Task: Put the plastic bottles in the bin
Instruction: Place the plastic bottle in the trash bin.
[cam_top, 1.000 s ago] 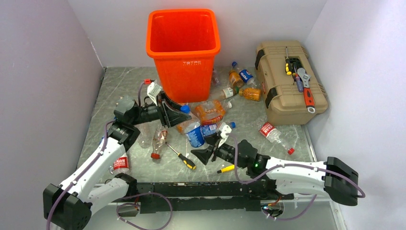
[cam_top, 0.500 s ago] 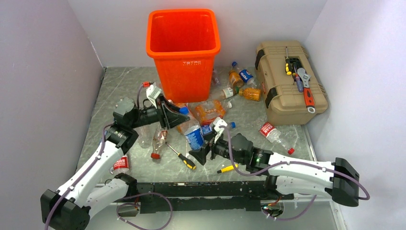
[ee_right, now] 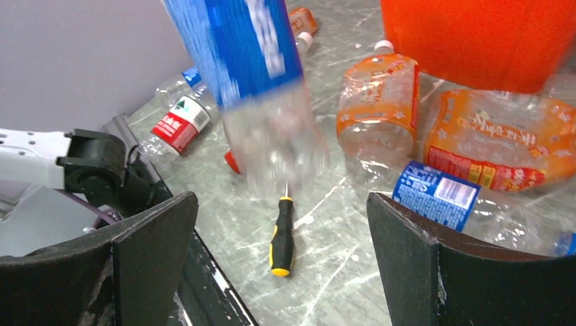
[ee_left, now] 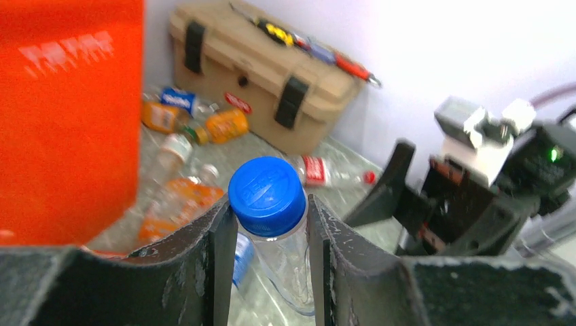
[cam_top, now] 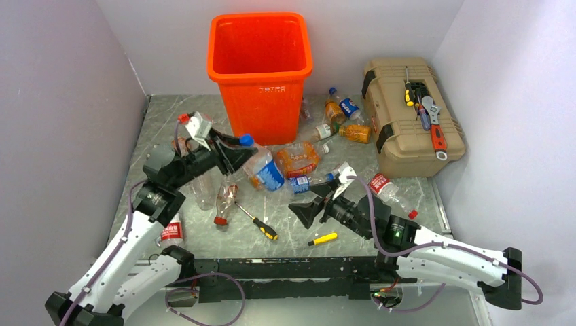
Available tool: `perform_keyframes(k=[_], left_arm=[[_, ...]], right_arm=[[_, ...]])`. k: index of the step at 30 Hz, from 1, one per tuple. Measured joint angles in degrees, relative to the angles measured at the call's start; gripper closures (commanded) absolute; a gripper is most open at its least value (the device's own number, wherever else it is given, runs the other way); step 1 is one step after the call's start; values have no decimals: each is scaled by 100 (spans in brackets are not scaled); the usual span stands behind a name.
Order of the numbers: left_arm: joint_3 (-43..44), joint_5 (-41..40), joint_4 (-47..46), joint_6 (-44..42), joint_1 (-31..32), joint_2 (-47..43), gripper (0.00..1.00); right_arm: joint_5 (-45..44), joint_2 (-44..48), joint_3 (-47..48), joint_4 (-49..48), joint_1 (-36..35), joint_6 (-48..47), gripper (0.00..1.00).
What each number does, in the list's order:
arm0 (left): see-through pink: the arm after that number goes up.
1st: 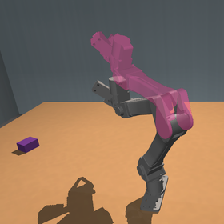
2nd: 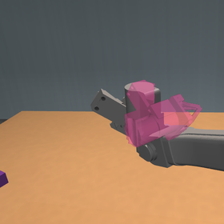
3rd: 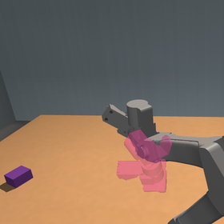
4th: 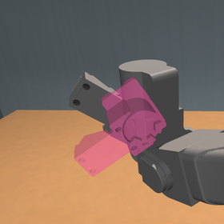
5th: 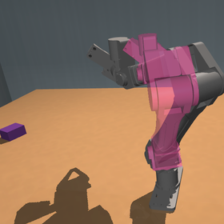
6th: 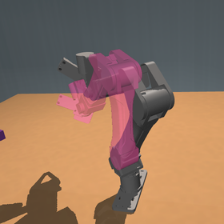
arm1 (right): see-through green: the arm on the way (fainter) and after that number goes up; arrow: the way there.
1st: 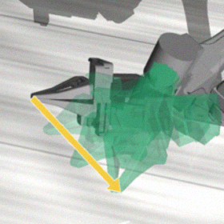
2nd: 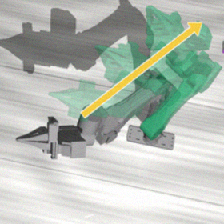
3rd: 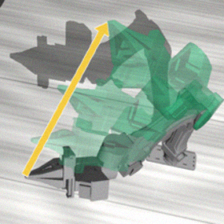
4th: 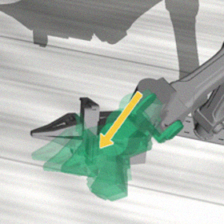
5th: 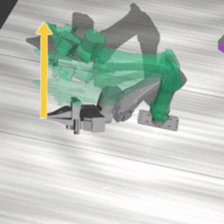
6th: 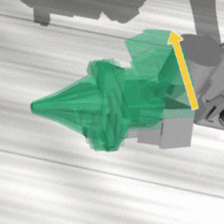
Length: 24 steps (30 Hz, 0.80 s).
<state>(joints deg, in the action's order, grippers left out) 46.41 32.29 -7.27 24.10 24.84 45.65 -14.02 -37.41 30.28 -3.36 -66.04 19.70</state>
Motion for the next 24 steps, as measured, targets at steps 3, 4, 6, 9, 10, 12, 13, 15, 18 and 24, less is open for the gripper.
perform_keyframes(k=[3,4,6,9,10,12,13,15,18,24], left_arm=[[688,-468,155,-315,0,203,100],[1045,-656,144,-472,0,337,100],[1735,-1023,48,-804,0,614,100],[2647,-1576,-426,-1342,0,1080,100],[2887,-1729,-638,-1537,0,1237,100],[3362,-1978,-962,-1934,0,1593,100],[3668,-2107,-1043,-2162,0,1858,100],[4264,-2328,-1180,-2540,0,2350,100],[5104,-2647,-1071,-3108,-2,3143,100],[6424,-3099,-332,-3928,-111,4771,100]], right_arm=[[-188,223,-258,-24,-2,0,0],[-234,262,-343,-39,0,0,0],[-334,289,-511,-107,-2,2,0],[-367,278,-643,-162,0,4,0],[-363,264,-667,-190,-2,4,0],[-348,247,-695,-249,0,24,0],[-345,249,-721,-278,-2,33,0],[-345,267,-780,-293,-2,83,0],[-350,372,-901,-269,-2,179,0],[-476,859,-1084,28,0,328,0]])
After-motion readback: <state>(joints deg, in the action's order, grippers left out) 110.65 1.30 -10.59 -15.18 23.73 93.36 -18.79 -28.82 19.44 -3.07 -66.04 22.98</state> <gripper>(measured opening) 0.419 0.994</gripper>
